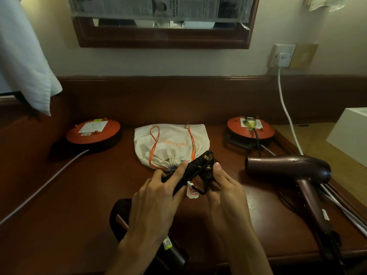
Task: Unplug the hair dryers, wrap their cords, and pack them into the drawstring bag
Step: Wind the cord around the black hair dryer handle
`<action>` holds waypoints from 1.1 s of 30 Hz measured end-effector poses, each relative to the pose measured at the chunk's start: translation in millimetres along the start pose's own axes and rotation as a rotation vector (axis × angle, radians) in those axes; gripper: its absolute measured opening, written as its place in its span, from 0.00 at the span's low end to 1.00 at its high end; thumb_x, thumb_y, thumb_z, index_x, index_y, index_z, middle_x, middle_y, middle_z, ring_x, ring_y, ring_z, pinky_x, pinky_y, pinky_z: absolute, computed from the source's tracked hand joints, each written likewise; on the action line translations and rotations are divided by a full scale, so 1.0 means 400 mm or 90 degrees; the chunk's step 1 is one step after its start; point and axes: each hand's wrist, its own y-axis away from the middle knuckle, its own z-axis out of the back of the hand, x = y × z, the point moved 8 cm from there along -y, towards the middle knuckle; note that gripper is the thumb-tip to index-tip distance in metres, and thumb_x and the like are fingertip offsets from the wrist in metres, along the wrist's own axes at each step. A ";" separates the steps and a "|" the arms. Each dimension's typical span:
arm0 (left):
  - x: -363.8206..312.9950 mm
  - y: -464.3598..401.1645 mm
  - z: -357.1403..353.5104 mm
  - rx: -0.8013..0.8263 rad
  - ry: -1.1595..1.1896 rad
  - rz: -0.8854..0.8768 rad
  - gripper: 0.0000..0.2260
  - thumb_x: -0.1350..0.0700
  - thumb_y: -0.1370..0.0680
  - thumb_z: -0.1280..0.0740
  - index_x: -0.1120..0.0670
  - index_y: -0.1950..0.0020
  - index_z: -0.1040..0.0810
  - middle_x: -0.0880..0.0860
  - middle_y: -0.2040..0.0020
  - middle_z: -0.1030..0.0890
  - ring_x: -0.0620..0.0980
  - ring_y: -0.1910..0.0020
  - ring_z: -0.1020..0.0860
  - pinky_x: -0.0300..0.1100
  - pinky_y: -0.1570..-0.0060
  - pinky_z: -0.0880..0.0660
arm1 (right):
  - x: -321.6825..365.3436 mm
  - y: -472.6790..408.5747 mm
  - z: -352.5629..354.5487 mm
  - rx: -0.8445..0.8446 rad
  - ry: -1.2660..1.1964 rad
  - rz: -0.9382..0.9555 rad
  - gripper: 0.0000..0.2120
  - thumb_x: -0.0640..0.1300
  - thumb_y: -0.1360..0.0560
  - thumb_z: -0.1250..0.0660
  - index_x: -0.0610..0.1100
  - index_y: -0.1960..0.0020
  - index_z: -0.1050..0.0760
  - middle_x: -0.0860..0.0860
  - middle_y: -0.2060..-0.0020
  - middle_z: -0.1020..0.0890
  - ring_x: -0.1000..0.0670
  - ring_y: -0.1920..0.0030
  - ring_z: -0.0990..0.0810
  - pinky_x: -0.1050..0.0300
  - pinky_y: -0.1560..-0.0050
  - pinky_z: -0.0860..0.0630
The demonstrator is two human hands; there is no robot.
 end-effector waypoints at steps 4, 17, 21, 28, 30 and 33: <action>0.009 -0.003 0.002 0.005 0.012 0.021 0.28 0.36 0.23 0.47 0.33 0.22 0.44 0.45 0.50 0.27 0.47 0.57 0.22 0.40 0.63 0.26 | -0.004 -0.005 0.003 0.029 -0.045 -0.006 0.17 0.44 0.21 0.36 0.32 0.40 0.20 0.36 0.43 0.16 0.41 0.39 0.17 0.45 0.36 0.25; 0.007 -0.016 0.003 0.030 -0.008 0.032 0.26 0.37 0.19 0.45 0.37 0.22 0.42 0.45 0.46 0.26 0.47 0.53 0.20 0.36 0.61 0.33 | 0.012 0.002 0.006 0.151 -0.045 0.022 0.14 0.39 0.24 0.36 0.34 0.45 0.16 0.37 0.44 0.16 0.44 0.40 0.17 0.57 0.44 0.20; 0.015 -0.017 0.004 0.031 0.000 0.035 0.31 0.32 0.24 0.54 0.38 0.22 0.39 0.45 0.48 0.25 0.46 0.55 0.20 0.36 0.62 0.31 | 0.009 0.006 -0.012 0.207 -0.074 0.022 0.14 0.38 0.21 0.38 0.34 0.43 0.17 0.36 0.40 0.18 0.43 0.36 0.19 0.58 0.41 0.21; 0.020 -0.021 0.001 0.013 0.008 0.036 0.33 0.31 0.25 0.55 0.41 0.24 0.36 0.46 0.48 0.23 0.48 0.53 0.19 0.38 0.61 0.29 | -0.001 -0.003 -0.018 0.252 -0.087 0.008 0.16 0.38 0.20 0.42 0.37 0.41 0.17 0.37 0.37 0.19 0.42 0.34 0.21 0.58 0.41 0.21; 0.017 -0.016 0.003 0.007 0.010 0.033 0.29 0.33 0.22 0.49 0.41 0.23 0.37 0.46 0.47 0.24 0.48 0.53 0.19 0.36 0.60 0.30 | -0.004 -0.004 -0.015 0.258 -0.088 0.008 0.17 0.38 0.20 0.43 0.38 0.39 0.18 0.38 0.36 0.20 0.43 0.33 0.22 0.58 0.40 0.22; 0.021 -0.020 0.002 0.002 0.015 0.034 0.26 0.36 0.20 0.45 0.41 0.23 0.36 0.46 0.46 0.23 0.47 0.52 0.19 0.37 0.59 0.31 | -0.002 -0.006 -0.019 0.276 -0.069 0.023 0.17 0.38 0.19 0.43 0.37 0.37 0.19 0.38 0.35 0.21 0.42 0.31 0.23 0.57 0.38 0.23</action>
